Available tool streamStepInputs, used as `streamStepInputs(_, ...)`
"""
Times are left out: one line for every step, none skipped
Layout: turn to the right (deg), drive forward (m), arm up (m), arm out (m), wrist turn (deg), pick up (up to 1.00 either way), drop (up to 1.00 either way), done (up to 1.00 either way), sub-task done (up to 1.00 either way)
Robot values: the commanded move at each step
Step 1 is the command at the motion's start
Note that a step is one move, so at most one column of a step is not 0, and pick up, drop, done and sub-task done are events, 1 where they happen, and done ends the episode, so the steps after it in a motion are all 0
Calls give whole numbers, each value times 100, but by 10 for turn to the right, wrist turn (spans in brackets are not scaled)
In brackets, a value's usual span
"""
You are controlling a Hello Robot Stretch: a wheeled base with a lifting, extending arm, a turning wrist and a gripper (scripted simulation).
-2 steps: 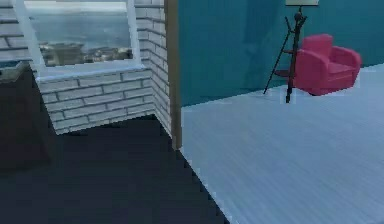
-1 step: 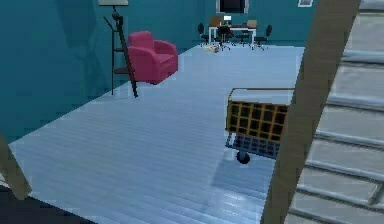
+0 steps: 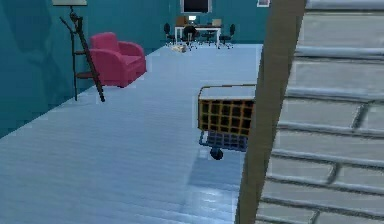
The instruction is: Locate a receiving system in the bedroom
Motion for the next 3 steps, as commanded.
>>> streamStepInputs(0,85,0,0,0,0,0,0,0)
streamStepInputs(450,0,0,0,0,0,0,0,0)
streamStepInputs(90,0,0,0,0,0,0,0,0)
